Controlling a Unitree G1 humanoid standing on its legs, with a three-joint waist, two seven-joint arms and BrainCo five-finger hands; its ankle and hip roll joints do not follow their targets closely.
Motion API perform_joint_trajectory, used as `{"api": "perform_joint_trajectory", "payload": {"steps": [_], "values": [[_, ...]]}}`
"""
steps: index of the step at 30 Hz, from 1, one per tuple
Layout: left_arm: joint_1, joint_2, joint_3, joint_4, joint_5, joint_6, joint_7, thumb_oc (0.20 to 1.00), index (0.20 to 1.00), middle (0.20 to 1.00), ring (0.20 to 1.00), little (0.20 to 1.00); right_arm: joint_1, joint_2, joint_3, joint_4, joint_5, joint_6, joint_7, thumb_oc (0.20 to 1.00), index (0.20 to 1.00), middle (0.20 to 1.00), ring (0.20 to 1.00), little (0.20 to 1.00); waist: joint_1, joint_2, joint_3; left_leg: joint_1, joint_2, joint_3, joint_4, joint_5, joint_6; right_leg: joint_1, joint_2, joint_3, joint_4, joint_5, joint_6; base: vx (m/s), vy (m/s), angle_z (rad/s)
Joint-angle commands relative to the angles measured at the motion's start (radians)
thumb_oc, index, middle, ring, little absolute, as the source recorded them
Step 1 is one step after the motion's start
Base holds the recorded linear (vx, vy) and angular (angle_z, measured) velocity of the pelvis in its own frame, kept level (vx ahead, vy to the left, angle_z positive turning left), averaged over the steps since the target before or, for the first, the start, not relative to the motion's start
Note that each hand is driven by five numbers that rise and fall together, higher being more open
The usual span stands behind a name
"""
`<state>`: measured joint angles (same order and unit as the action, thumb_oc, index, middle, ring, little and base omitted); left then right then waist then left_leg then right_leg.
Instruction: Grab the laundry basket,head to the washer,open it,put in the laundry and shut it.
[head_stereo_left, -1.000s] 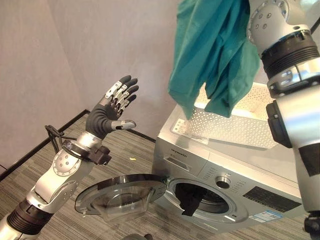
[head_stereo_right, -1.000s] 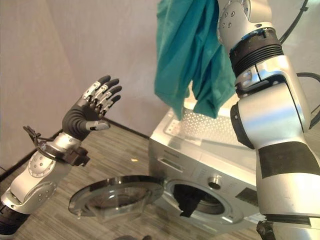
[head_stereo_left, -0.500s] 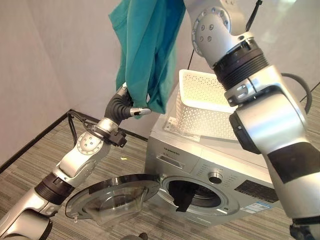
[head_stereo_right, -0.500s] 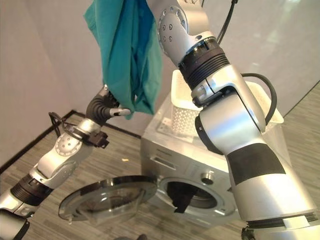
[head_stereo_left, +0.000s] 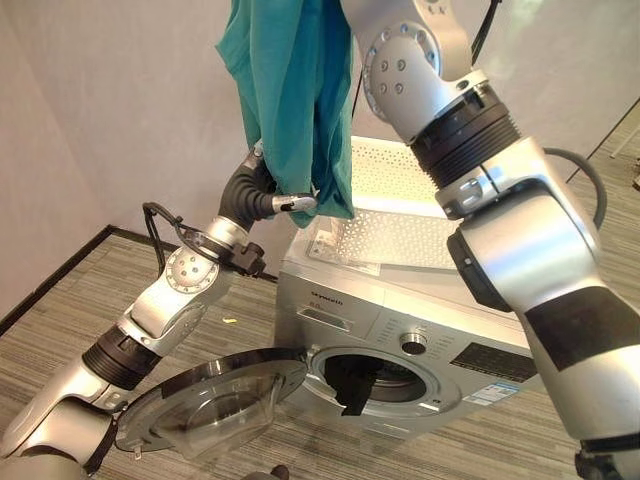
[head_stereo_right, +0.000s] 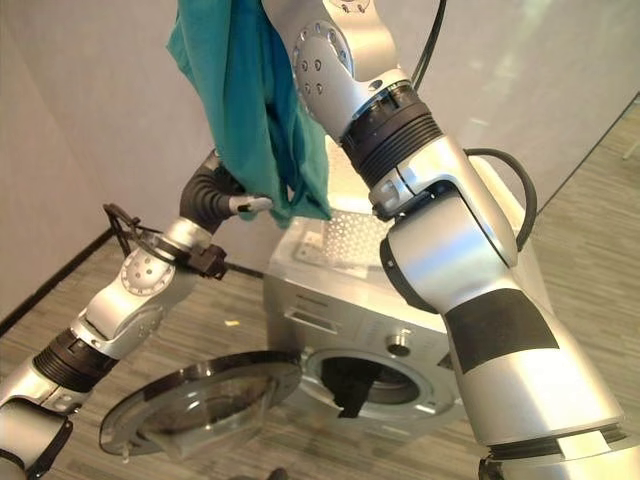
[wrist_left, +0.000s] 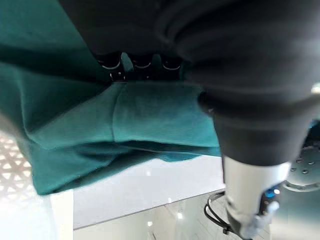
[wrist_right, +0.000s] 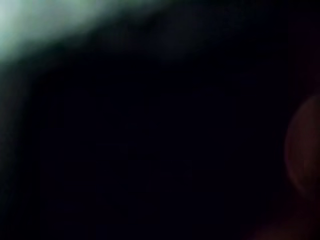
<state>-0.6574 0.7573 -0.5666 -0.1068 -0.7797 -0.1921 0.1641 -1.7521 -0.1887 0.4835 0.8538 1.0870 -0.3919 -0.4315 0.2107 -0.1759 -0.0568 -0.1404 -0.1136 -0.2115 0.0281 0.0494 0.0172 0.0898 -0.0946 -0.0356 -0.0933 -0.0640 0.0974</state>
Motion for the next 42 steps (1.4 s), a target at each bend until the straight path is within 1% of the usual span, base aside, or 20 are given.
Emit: {"api": "perform_joint_trajectory", "payload": {"steps": [1,5,6,8,12,13,16,17,20,26,28,30,32,36,37,41,42], "values": [[-0.119,-0.07,-0.009,0.025,-0.01,-0.067,0.017,1.0,1.0,1.0,1.0,1.0,-0.061,-0.013,-0.031,0.052,0.041,-0.044,0.018,0.2,0.2,0.2,0.2,0.2,0.0,0.034,-0.066,0.019,0.088,-0.091,-0.109,0.02,-0.058,0.041,0.019,-0.048,0.006,0.01,0.022,0.0,0.0,0.0],[-0.216,-0.113,-0.037,0.074,0.006,-0.078,0.051,1.0,1.0,1.0,1.0,1.0,-0.036,0.02,-0.038,0.044,0.08,-0.052,0.026,0.2,0.2,0.2,0.2,0.2,-0.007,0.039,-0.061,0.017,0.089,-0.09,-0.11,0.024,-0.062,0.039,0.022,-0.049,0.006,0.009,0.019,0.0,0.0,0.0],[-0.259,-0.128,-0.043,0.109,0.016,-0.081,0.07,1.0,1.0,1.0,1.0,1.0,-0.018,0.035,-0.032,-0.021,0.08,-0.064,0.033,0.2,0.2,0.2,0.2,0.2,-0.014,0.043,-0.059,0.017,0.091,-0.086,-0.11,0.025,-0.063,0.037,0.021,-0.047,0.006,0.01,0.018,0.0,0.0,0.0],[-0.277,-0.138,-0.044,0.127,0.02,-0.084,0.08,1.0,1.0,1.0,1.0,1.0,-0.001,0.038,-0.032,-0.065,0.079,-0.072,0.032,0.2,0.2,0.2,0.2,0.2,-0.017,0.045,-0.058,0.017,0.093,-0.084,-0.11,0.024,-0.063,0.036,0.022,-0.046,0.006,0.011,0.018,0.0,0.0,0.0],[-0.353,-0.154,-0.045,0.213,0.057,-0.082,0.139,1.0,1.0,1.0,1.0,1.0,0.063,0.053,-0.027,-0.246,0.072,-0.106,0.035,0.2,0.2,0.2,0.2,0.2,-0.035,0.052,-0.051,0.02,0.096,-0.076,-0.111,0.024,-0.063,0.034,0.022,-0.038,0.006,0.013,0.018,0.0,0.0,0.0],[-0.396,-0.165,-0.06,0.26,0.057,-0.077,0.156,1.0,1.0,1.0,1.0,1.0,0.098,0.045,-0.029,-0.326,0.063,-0.117,0.033,0.2,0.2,0.2,0.2,0.2,-0.042,0.056,-0.048,0.021,0.097,-0.072,-0.111,0.023,-0.063,0.034,0.024,-0.033,0.006,0.013,0.019,0.0,0.0,0.0],[-0.438,-0.178,-0.078,0.298,0.038,-0.079,0.169,1.0,1.0,1.0,1.0,1.0,0.128,0.029,-0.026,-0.365,0.068,-0.12,0.036,0.2,0.2,0.2,0.2,0.2,-0.051,0.061,-0.045,0.022,0.101,-0.066,-0.112,0.024,-0.064,0.032,0.024,-0.03,0.006,0.015,0.018,-0.01,0.0,-0.01],[-0.449,-0.186,-0.081,0.307,0.029,-0.083,0.171,1.0,1.0,1.0,1.0,1.0,0.136,0.027,-0.028,-0.364,0.073,-0.119,0.036,0.2,0.2,0.2,0.2,0.2,-0.05,0.064,-0.043,0.018,0.101,-0.065,-0.111,0.034,-0.064,0.028,0.025,-0.027,0.006,0.024,0.019,-0.03,-0.002,-0.05],[-0.459,-0.193,-0.083,0.288,0.008,-0.091,0.165,1.0,1.0,1.0,1.0,1.0,0.141,0.011,-0.036,-0.336,0.085,-0.114,0.037,0.2,0.2,0.2,0.2,0.2,-0.05,0.064,-0.043,0.021,0.102,-0.063,-0.111,0.033,-0.063,0.029,0.026,-0.026,0.006,0.024,0.018,0.0,-0.002,-0.11],[-0.393,-0.231,-0.043,0.203,-0.063,-0.11,0.147,1.0,1.0,1.0,1.0,1.0,0.123,-0.015,-0.076,-0.199,0.128,-0.094,0.024,0.2,0.2,0.2,0.2,0.2,-0.052,0.055,-0.047,0.028,0.103,-0.064,-0.11,0.028,-0.064,0.033,0.029,-0.023,0.006,0.02,0.014,0.0,-0.005,-0.05],[-0.384,-0.238,-0.039,0.199,-0.069,-0.11,0.144,1.0,1.0,1.0,1.0,1.0,0.123,-0.016,-0.079,-0.185,0.132,-0.092,0.026,0.2,0.2,0.2,0.2,0.2,-0.054,0.055,-0.047,0.029,0.103,-0.064,-0.111,0.027,-0.064,0.033,0.029,-0.024,0.006,0.02,0.013,0.0,0.0,0.0],[-0.349,-0.245,-0.018,0.176,-0.077,-0.115,0.138,1.0,1.0,1.0,1.0,1.0,0.141,-0.035,-0.097,-0.134,0.139,-0.071,0.023,0.2,0.2,0.2,0.2,0.2,-0.055,0.054,-0.045,0.032,0.103,-0.062,-0.11,0.024,-0.063,0.035,0.03,-0.022,0.006,0.018,0.011,0.0,0.0,0.0],[-0.338,-0.247,-0.012,0.168,-0.079,-0.115,0.138,1.0,1.0,1.0,1.0,1.0,0.147,-0.039,-0.101,-0.122,0.14,-0.065,0.025,0.2,0.2,0.2,0.2,0.2,-0.055,0.054,-0.045,0.033,0.103,-0.06,-0.11,0.023,-0.063,0.036,0.03,-0.021,0.006,0.018,0.01,0.0,0.0,0.0],[-0.314,-0.253,0.0,0.156,-0.081,-0.115,0.14,1.0,1.0,1.0,1.0,1.0,0.163,-0.054,-0.119,-0.08,0.127,-0.042,0.014,0.2,0.2,0.2,0.2,0.2,-0.054,0.055,-0.041,0.038,0.104,-0.059,-0.108,0.021,-0.062,0.041,0.031,-0.022,0.006,0.018,0.009,0.0,0.0,0.0],[-0.274,-0.272,0.021,0.132,-0.122,-0.122,0.126,1.0,1.0,1.0,1.0,1.0,0.19,-0.066,-0.129,-0.044,0.092,-0.013,0.004,0.2,0.2,0.2,0.2,0.2,-0.054,0.057,-0.036,0.044,0.103,-0.061,-0.106,0.019,-0.06,0.046,0.031,-0.023,0.006,0.017,0.008,0.0,0.0,0.0],[-0.239,-0.271,0.038,0.095,-0.12,-0.123,0.124,1.0,1.0,1.0,1.0,1.0,0.231,-0.068,-0.129,-0.049,0.049,0.013,0.0,0.2,0.2,0.2,0.2,0.2,-0.053,0.059,-0.033,0.046,0.102,-0.059,-0.105,0.018,-0.058,0.048,0.031,-0.023,0.007,0.016,0.005,0.0,0.0,0.0],[-0.231,-0.27,0.042,0.08,-0.126,-0.123,0.119,0.523,0.523,0.523,0.523,0.523,0.247,-0.061,-0.126,-0.058,0.034,0.02,0.001,0.2,0.2,0.2,0.2,0.2,-0.052,0.061,-0.031,0.046,0.103,-0.059,-0.104,0.018,-0.057,0.048,0.031,-0.021,0.007,0.016,0.005,0.0,0.0,0.0]]}}
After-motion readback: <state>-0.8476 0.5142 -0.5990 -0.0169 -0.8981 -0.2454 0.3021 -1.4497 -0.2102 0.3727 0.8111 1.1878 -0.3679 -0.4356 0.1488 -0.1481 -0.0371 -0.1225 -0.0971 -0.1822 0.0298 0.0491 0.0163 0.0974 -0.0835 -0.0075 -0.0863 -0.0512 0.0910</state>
